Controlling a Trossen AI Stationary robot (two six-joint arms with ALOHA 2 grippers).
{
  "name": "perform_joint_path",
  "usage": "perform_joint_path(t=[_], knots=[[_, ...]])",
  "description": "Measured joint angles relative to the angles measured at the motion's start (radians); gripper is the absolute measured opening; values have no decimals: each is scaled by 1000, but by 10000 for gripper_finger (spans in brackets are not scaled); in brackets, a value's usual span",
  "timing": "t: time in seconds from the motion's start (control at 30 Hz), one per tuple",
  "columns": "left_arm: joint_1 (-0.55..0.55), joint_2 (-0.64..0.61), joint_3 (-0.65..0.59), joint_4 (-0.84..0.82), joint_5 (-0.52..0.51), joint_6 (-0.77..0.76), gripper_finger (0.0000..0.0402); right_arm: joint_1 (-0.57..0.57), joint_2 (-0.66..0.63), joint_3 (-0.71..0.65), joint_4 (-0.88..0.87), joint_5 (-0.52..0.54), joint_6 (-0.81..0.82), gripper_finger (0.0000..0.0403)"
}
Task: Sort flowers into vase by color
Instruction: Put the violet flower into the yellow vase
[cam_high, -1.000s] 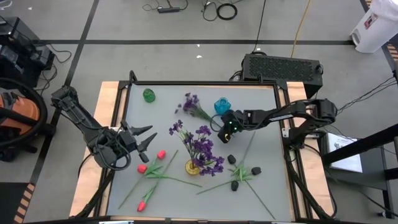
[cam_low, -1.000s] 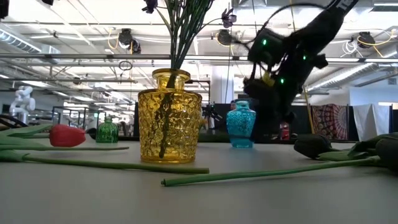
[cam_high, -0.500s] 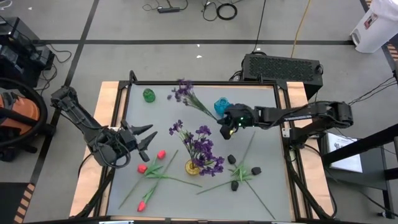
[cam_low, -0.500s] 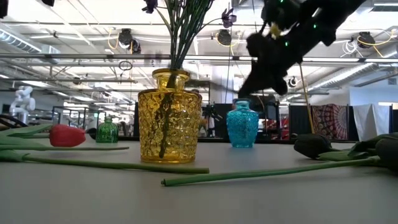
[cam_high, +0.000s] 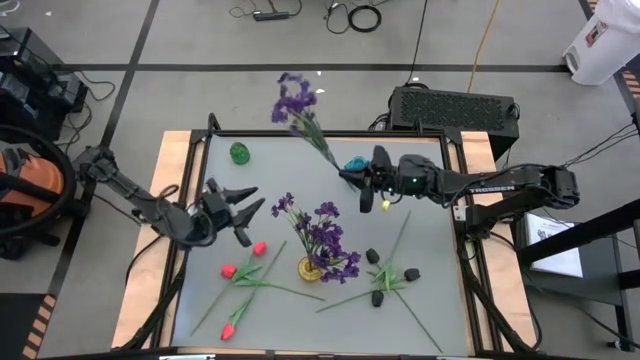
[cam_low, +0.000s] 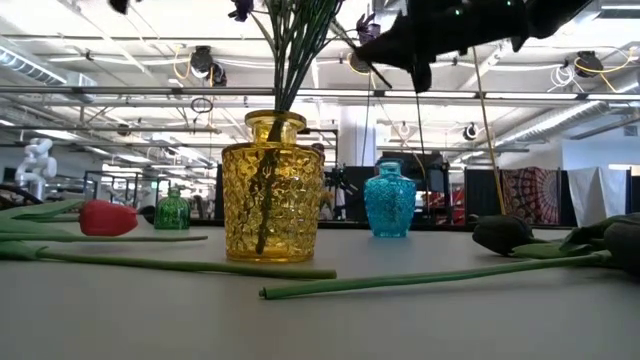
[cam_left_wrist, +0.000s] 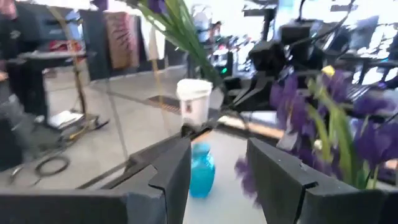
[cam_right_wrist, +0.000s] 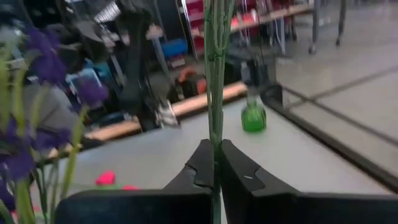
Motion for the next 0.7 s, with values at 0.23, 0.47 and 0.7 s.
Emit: perform_joint_path(t=[0.23,0.47,0.7], knots=[[130,-15,7,182,242,167,164,0,0,0,91,-70,-30,0],[279,-18,61,182,554,140,164,-1,0,17,162,-167,-51,0],[439,2,121,185,853,16,164,0,3,72,151,-252,-72,0]])
